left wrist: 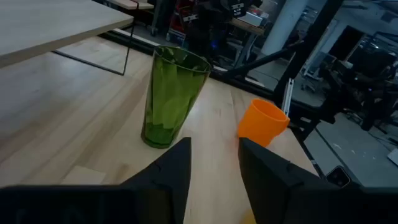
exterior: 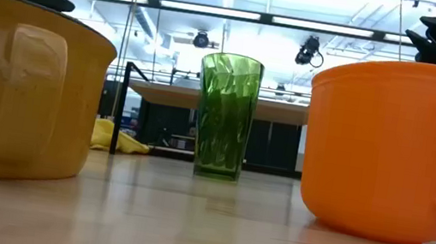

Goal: Stack small to large cups/mugs on shelf

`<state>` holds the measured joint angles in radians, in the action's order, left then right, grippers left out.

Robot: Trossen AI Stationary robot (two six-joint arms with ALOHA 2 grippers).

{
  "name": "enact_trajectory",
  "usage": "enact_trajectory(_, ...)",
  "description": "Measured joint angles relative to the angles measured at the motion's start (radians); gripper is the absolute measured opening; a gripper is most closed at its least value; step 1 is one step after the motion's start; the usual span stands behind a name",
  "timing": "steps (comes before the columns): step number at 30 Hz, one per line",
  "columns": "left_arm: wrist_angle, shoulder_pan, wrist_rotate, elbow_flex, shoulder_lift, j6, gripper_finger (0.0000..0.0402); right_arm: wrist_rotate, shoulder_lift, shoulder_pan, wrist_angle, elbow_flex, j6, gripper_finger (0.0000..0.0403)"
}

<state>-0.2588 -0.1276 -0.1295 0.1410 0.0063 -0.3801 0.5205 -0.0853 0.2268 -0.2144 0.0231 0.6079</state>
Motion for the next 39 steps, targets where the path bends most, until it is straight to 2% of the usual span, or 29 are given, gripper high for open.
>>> enact_trajectory(30,0.000,0.000,0.000,0.000,0.000,0.000,0.0149,0.000,0.000,0.000,0.000,0.000,0.000,0.0094)
enact_trajectory(39,0.025,0.000,0.000,0.000,0.000,0.003,0.0138,0.000,0.000,0.000,0.000,0.000,0.000,0.0094)
